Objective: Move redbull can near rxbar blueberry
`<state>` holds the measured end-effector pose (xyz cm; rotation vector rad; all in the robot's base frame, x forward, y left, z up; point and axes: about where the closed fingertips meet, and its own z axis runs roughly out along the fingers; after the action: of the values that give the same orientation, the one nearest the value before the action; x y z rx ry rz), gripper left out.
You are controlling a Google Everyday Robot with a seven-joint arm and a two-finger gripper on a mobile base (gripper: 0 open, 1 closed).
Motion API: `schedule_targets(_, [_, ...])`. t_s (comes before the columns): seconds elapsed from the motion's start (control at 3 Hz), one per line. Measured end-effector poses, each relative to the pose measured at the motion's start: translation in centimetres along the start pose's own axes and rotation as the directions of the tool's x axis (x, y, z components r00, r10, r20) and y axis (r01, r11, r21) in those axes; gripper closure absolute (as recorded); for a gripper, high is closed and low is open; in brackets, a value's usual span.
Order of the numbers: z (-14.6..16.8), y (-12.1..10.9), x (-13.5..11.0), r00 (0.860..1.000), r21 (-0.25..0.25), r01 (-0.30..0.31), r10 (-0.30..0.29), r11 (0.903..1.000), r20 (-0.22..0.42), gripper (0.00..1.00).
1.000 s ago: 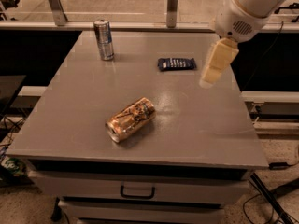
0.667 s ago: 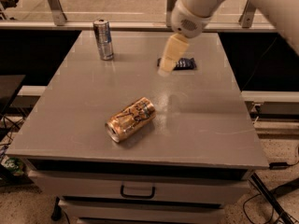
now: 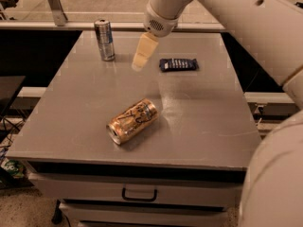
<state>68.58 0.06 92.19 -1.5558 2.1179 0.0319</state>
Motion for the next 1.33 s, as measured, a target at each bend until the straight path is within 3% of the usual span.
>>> schedule_targets(0.67, [5.5,-2.9,-5.3,0.993,-0.012,-0.094,0.094,0.9955,0.076,0.0])
schedule_targets(1.33, [8.5,-5.8,-8.3,0.98,-0.022,-0.165,0.166,0.9861,0.113,0.0])
